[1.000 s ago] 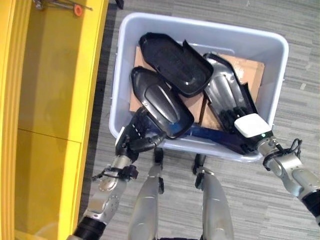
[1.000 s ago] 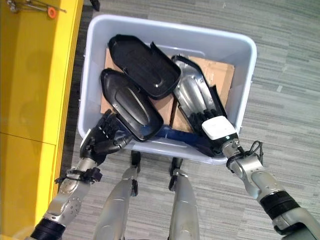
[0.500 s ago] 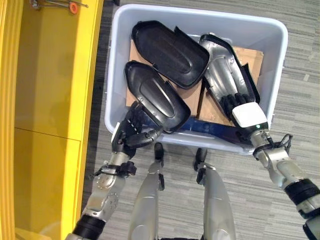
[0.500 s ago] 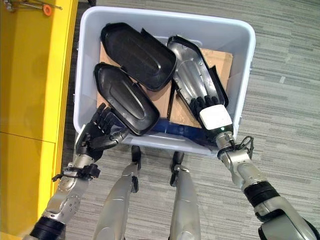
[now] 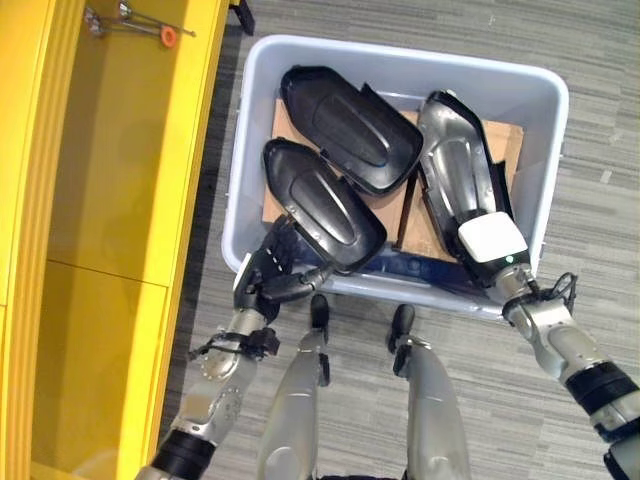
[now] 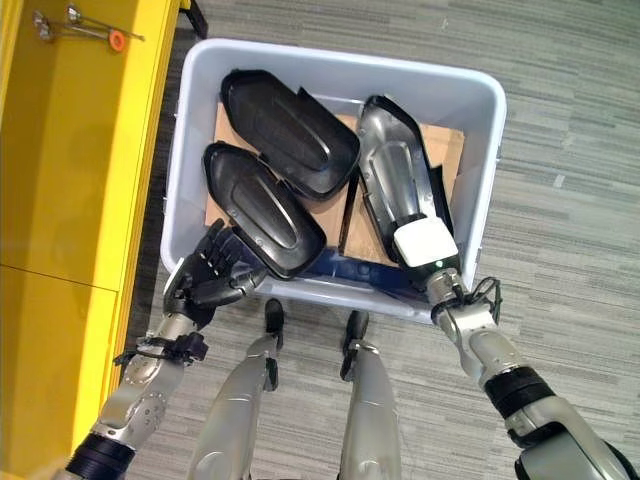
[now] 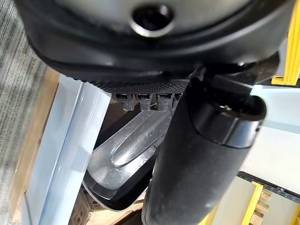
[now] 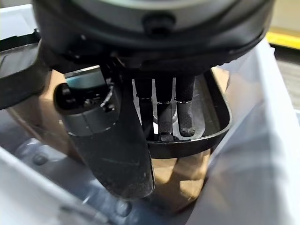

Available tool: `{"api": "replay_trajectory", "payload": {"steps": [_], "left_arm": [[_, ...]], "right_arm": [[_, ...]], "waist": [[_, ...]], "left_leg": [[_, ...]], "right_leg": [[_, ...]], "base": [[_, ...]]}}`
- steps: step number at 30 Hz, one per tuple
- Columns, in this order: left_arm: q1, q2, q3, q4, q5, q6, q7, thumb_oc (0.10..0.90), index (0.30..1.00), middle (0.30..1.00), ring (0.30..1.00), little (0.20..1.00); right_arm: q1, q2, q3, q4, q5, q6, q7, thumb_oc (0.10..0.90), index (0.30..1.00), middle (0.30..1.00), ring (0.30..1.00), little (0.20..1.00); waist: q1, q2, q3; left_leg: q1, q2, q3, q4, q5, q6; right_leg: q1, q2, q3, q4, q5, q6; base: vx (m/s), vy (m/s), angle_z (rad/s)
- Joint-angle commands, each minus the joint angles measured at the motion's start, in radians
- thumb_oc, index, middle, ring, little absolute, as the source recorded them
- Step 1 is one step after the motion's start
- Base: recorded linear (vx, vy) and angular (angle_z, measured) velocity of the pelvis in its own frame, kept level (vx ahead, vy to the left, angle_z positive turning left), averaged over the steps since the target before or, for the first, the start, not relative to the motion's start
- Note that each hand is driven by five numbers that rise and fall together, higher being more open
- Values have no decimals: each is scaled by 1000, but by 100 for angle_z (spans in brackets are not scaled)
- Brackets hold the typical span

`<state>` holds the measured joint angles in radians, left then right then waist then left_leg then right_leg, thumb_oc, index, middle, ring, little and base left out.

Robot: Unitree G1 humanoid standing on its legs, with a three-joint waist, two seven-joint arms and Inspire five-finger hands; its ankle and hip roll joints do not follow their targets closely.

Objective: Move parts from the plastic box to the shelf.

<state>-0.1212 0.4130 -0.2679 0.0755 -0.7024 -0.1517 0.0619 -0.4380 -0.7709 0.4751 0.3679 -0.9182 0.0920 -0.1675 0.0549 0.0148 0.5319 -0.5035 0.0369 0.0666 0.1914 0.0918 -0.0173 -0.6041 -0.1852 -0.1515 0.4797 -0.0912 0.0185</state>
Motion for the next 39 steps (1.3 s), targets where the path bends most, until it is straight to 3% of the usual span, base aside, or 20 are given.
{"api": "replay_trajectory", "payload": {"steps": [1,10,23,26,28,39], "left_arm": [[103,20,7,-45,-10,-18,0,900,1000,1000,1000,1000],[123,21,15,-33,-9,-8,-1,900,1000,1000,1000,1000],[182,14,50,-11,12,18,-25,900,1000,1000,1000,1000],[187,12,50,-9,16,21,-31,900,1000,1000,1000,1000],[201,3,65,1,26,26,-33,900,1000,1000,1000,1000],[252,-42,122,46,67,37,-49,900,1000,1000,1000,1000]], "right_arm": [[91,-11,6,12,45,-3,25,400,300,300,300,300],[164,-2,-70,-114,89,-13,-3,400,300,300,300,300],[228,6,-203,-298,146,-46,-29,400,300,300,300,300],[238,11,-217,-313,153,-48,-25,400,300,300,300,300],[268,28,-256,-349,161,-50,-30,400,300,300,300,300],[389,79,-364,-478,173,-89,-22,400,300,300,300,300]], "waist": [[-3,-30,-12],[0,-57,-61],[0,-78,-198],[-3,-78,-216],[-13,-79,-262],[-50,-82,-397]], "left_leg": [[45,51,-28,29,-56,-11],[148,63,-30,-54,-29,-19],[353,87,-23,-237,23,-32],[378,88,-20,-250,22,-31],[421,91,-7,-269,17,-31],[510,96,48,-279,-25,-30]], "right_leg": [[142,-17,28,-159,105,63],[257,-7,17,-252,124,71],[434,13,7,-371,129,84],[457,13,8,-386,133,87],[496,12,19,-415,143,91],[586,14,60,-521,186,113]], "base": [[0,0,0],[37,-12,-1],[63,-6,-4],[60,10,1],[90,28,-1],[54,18,-14]]}}
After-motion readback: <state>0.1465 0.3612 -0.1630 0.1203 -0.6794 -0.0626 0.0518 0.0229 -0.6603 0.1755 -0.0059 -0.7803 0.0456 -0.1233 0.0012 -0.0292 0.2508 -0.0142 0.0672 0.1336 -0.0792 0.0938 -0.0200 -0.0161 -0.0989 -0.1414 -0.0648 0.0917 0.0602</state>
